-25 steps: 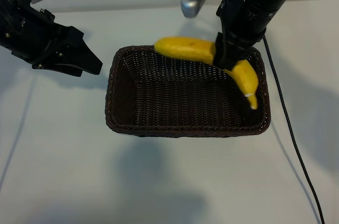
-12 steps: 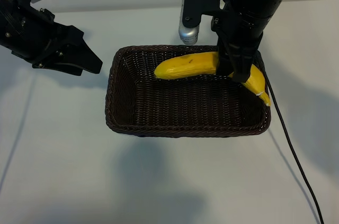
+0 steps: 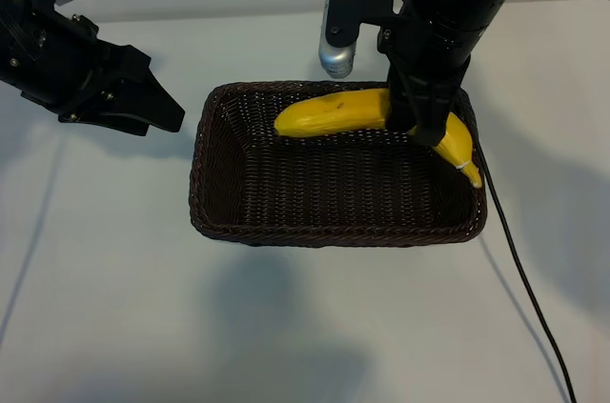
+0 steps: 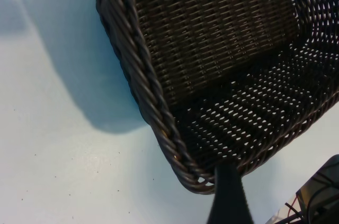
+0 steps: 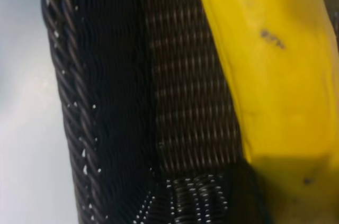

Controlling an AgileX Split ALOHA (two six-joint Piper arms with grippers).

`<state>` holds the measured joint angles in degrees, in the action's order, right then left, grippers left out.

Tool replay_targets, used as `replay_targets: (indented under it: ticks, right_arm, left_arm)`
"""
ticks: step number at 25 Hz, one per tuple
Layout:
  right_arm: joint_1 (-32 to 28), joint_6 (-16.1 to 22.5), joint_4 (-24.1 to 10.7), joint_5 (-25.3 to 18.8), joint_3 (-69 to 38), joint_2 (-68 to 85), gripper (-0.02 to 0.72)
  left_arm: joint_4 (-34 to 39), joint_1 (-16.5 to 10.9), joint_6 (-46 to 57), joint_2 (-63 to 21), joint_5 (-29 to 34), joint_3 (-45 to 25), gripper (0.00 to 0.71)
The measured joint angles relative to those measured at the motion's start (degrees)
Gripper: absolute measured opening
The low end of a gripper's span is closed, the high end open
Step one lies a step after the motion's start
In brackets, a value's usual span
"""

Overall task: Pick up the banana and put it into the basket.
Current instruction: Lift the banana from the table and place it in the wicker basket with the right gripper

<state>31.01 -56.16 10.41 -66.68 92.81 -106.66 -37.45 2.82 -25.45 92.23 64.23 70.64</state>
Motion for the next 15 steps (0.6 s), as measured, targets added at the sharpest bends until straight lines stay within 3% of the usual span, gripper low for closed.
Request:
replay_targets:
  ticks: [15]
  right_arm:
    - [0.0,-0.2,0.2,2.5,0.2,-8.2,0.420]
  left_arm:
    - [0.0,0.0,-0.5,0.0,0.0,0.0,0.526]
